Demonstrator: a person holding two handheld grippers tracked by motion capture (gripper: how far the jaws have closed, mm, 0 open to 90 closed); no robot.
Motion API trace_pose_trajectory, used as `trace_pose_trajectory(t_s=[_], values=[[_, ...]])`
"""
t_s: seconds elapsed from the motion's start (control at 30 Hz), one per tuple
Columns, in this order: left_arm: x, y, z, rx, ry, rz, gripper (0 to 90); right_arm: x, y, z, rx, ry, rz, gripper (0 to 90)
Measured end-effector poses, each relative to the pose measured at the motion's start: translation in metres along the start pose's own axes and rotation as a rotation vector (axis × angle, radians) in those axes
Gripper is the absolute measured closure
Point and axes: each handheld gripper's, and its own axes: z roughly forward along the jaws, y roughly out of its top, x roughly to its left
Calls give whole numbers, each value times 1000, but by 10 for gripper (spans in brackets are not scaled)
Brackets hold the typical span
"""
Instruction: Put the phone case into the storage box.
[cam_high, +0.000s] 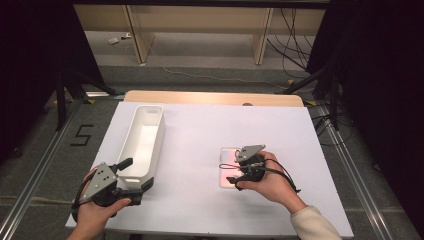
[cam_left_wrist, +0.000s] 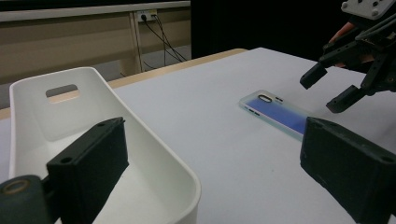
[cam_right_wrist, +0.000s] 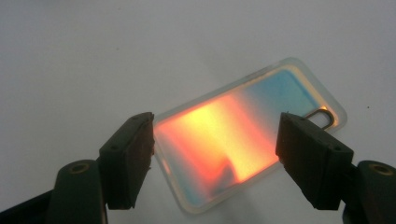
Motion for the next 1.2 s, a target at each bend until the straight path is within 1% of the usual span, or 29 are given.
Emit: trace_pose_trajectory(t_s=[0.07,0.1,0.13,0.17,0.27,0.3,0.37,0.4,0.43,0.47,0.5,0.53,0.57,0.6,0.63,0.67,0.7,0.77,0.87,0.9,0.93,0.97,1.0,1.03,1.1,1.13,1.2], values=[[0,0,0,-1,-2,1,72,0,0,1,7,2,-8,292],[0,0,0,-1,-2,0,72,-1,0,-1,23,22,-17,293],[0,0,0,-2,-2,1,73,-1,-1,1,31,12,-38,292],[0,0,0,-2,-2,2,73,-1,0,0,49,33,-45,292],[0,0,0,-1,0,1,75,0,0,2,55,38,-55,291],[0,0,0,-1,0,1,77,0,0,3,79,61,-84,275],[0,0,0,-3,0,-1,77,1,0,4,78,53,-89,274],[0,0,1,-11,-7,0,78,0,0,4,94,79,-105,275],[0,0,1,-1,-1,5,78,0,0,4,94,79,-105,275],[0,0,1,-1,0,0,78,1,0,5,98,73,-113,280],[1,0,2,-11,-7,3,78,1,1,6,118,77,-134,295],[0,0,1,-10,-5,-3,78,1,1,6,118,77,-134,295],[0,1,2,-11,-7,2,78,2,2,6,144,88,-152,297],[0,1,2,-4,-3,3,78,2,3,6,149,92,-161,299],[0,1,2,-2,-3,7,78,2,3,6,149,92,-161,299],[0,1,2,-2,-2,-3,78,3,4,7,157,95,-161,301],[0,1,2,-2,-2,-3,78,3,4,7,157,95,-161,301],[-1,2,4,-3,-4,-2,79,2,5,8,168,100,-176,305],[0,2,5,-1,-10,11,78,2,6,7,180,100,-175,305],[-1,2,5,-1,-11,10,78,1,6,6,175,99,-185,305],[0,2,5,-2,-10,9,78,0,7,5,170,97,-181,305],[0,2,6,-2,-10,8,79,-1,8,1,146,84,-176,310],[-1,2,6,-1,-8,0,79,-1,8,1,146,84,-176,310],[-1,2,6,0,-8,-1,79,-2,9,-3,106,53,-180,313],[0,2,6,5,-7,-1,80,-2,9,-6,103,55,-172,311],[-1,2,6,5,-6,-2,80,-2,9,-12,108,56,-176,310],[-1,2,6,4,-5,0,80,-3,9,-14,104,56,-193,313]])
